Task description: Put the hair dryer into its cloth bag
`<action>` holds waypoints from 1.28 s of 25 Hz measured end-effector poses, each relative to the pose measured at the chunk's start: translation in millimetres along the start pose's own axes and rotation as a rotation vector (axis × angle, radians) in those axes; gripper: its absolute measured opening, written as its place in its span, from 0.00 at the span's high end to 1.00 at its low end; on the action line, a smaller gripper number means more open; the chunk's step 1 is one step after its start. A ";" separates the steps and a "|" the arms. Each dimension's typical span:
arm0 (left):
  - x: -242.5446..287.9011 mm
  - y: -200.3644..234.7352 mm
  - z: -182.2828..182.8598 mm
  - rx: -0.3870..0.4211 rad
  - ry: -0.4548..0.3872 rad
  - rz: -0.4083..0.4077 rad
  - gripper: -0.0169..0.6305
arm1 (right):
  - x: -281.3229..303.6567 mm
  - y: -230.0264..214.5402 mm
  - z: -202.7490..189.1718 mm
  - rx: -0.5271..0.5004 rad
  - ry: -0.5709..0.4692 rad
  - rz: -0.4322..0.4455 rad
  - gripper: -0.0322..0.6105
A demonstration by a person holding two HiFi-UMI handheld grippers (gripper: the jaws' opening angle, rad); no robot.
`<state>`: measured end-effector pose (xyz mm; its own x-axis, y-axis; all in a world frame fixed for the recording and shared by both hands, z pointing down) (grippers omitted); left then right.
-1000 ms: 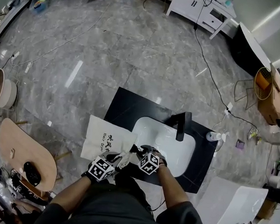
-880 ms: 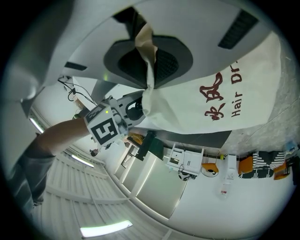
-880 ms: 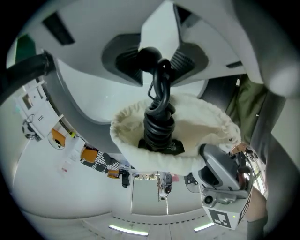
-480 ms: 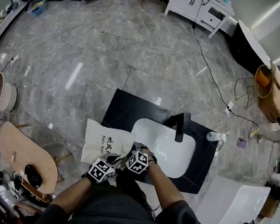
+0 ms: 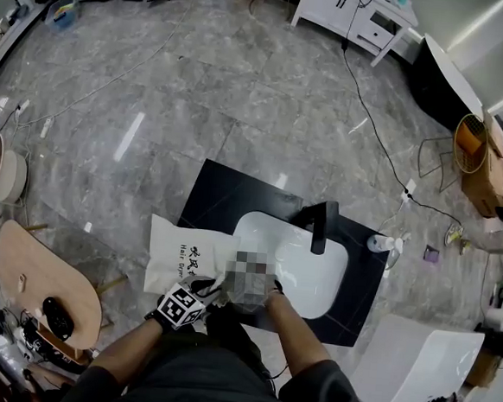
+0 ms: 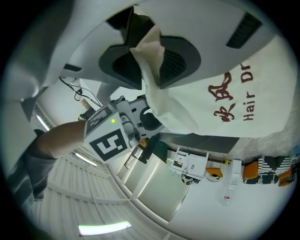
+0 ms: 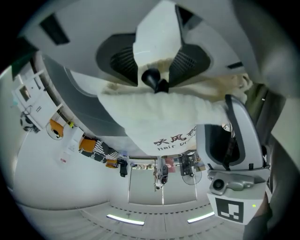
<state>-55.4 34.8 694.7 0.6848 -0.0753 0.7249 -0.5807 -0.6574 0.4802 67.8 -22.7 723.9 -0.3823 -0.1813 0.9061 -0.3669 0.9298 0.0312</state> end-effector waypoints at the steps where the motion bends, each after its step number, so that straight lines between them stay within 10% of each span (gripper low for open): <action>1: 3.2 -4.0 -1.0 0.006 0.016 -0.031 0.75 | -4.9 -0.8 -7.4 0.008 0.006 -0.008 0.65; 15: 15.1 -7.0 -5.2 0.002 0.028 -0.047 0.68 | -52.7 -5.7 -49.9 0.255 0.006 -0.111 0.65; 32: -168.5 44.6 34.1 -0.034 -0.434 0.332 0.76 | -179.0 -3.2 12.8 0.527 -0.410 -0.434 0.68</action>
<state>-181.6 -7.4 577.1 0.5767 -0.5820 0.5733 -0.8057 -0.5215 0.2809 126.5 2.7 556.2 -0.3573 -0.6912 0.6282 -0.8682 0.4937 0.0494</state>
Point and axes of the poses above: the fingertips, and each gripper's own axes: x forward along the fingers, y to its left, z out of its top, the point moved 9 cm from there along -x, backward along the fingers, and after that the axes turned 8 degrees about y, right-handed, at the moved point
